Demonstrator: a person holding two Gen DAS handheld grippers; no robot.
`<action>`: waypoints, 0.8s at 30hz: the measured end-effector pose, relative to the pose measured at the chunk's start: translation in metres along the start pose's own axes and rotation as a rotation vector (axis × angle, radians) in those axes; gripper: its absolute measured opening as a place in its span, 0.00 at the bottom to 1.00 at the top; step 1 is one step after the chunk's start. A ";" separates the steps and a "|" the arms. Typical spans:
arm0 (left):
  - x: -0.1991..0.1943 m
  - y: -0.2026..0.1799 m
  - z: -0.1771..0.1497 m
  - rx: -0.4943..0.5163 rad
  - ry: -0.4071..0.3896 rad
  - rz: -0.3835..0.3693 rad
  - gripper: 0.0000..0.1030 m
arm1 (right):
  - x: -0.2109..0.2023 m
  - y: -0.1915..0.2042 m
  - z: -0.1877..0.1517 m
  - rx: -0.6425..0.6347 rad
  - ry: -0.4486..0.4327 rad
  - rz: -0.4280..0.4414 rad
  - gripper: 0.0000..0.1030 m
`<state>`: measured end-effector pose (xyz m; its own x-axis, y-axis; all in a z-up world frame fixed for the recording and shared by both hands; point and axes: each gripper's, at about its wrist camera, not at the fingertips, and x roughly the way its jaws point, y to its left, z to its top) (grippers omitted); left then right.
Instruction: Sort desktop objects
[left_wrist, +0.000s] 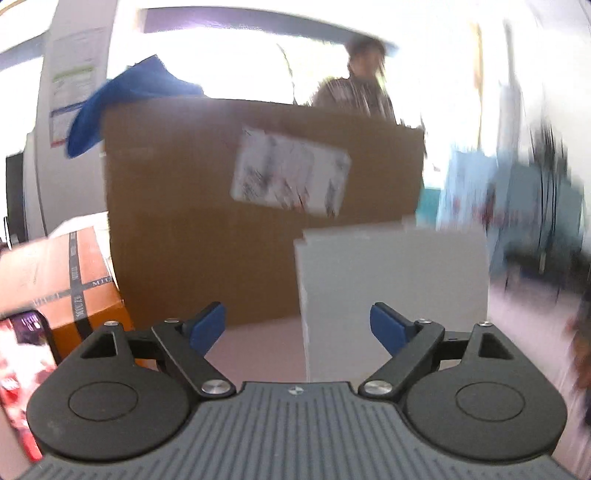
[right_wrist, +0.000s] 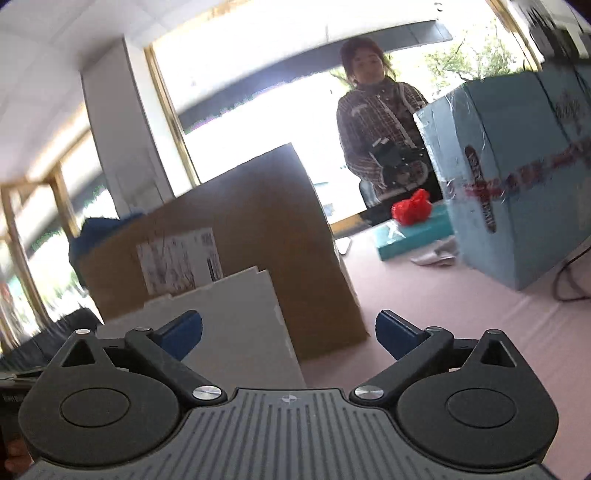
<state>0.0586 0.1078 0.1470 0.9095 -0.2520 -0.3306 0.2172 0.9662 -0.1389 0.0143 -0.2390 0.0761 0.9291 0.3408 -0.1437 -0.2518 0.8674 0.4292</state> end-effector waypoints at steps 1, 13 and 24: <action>0.001 0.010 0.001 -0.072 -0.019 -0.022 0.86 | 0.004 -0.006 -0.002 0.001 0.004 0.006 0.98; 0.033 0.052 -0.023 -0.326 -0.054 -0.144 1.00 | 0.023 -0.037 -0.004 0.041 0.061 0.297 0.99; 0.034 0.049 -0.028 -0.355 -0.063 -0.274 0.96 | 0.018 -0.037 0.001 0.049 0.076 0.390 0.75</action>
<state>0.0904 0.1449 0.1030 0.8577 -0.4814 -0.1807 0.3282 0.7831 -0.5282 0.0406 -0.2656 0.0583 0.7434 0.6683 -0.0264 -0.5664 0.6500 0.5067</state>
